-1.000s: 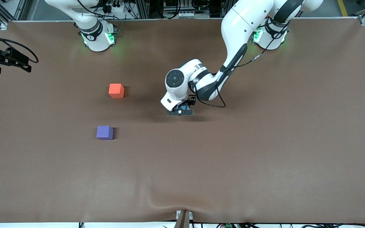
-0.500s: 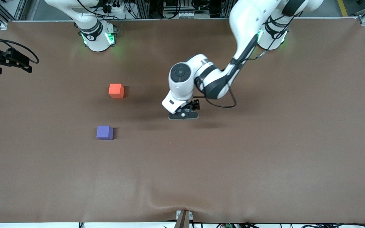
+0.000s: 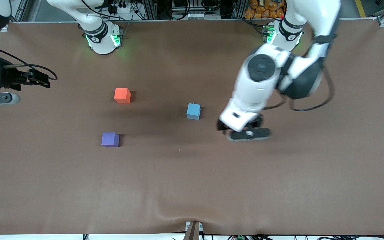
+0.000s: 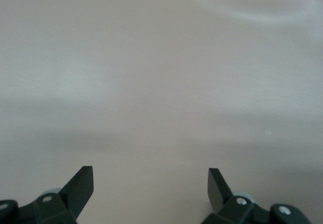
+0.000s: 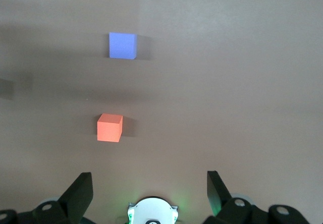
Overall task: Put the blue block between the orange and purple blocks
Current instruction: 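Withdraw the left gripper while the right gripper reaches the blue cube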
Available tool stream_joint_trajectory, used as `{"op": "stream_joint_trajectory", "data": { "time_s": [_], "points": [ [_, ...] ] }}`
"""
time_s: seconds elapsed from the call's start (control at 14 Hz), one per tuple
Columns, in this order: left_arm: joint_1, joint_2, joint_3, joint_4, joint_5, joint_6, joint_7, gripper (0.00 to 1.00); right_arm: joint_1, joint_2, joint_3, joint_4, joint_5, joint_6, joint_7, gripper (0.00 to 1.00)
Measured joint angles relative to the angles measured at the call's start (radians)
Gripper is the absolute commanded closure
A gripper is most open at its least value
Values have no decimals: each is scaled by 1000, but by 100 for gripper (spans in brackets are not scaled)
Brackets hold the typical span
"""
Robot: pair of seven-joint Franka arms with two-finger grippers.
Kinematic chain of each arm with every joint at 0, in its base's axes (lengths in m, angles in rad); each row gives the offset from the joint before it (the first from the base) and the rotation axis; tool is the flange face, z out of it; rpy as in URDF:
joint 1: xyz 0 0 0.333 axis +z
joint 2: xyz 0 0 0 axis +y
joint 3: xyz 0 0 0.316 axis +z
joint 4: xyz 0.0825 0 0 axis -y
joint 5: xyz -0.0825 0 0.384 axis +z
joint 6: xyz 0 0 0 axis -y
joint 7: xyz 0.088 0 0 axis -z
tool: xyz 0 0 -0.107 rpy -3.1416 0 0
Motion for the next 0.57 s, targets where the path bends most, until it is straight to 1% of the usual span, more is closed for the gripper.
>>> {"op": "stream_joint_trajectory", "data": {
  "time_s": [0.21, 0.43, 0.57],
  "points": [
    [122, -45, -4, 0, -1, -113, 125, 0, 72, 29, 2, 0, 0, 1, 0, 0],
    [258, -116, -7, 0, -46, -227, 281, 0, 161, 60, 4, 1, 0, 27, 3, 0],
    [287, -160, -10, -2, -63, -301, 322, 0, 217, 91, 5, 0, 25, 71, 58, 0]
  ]
}}
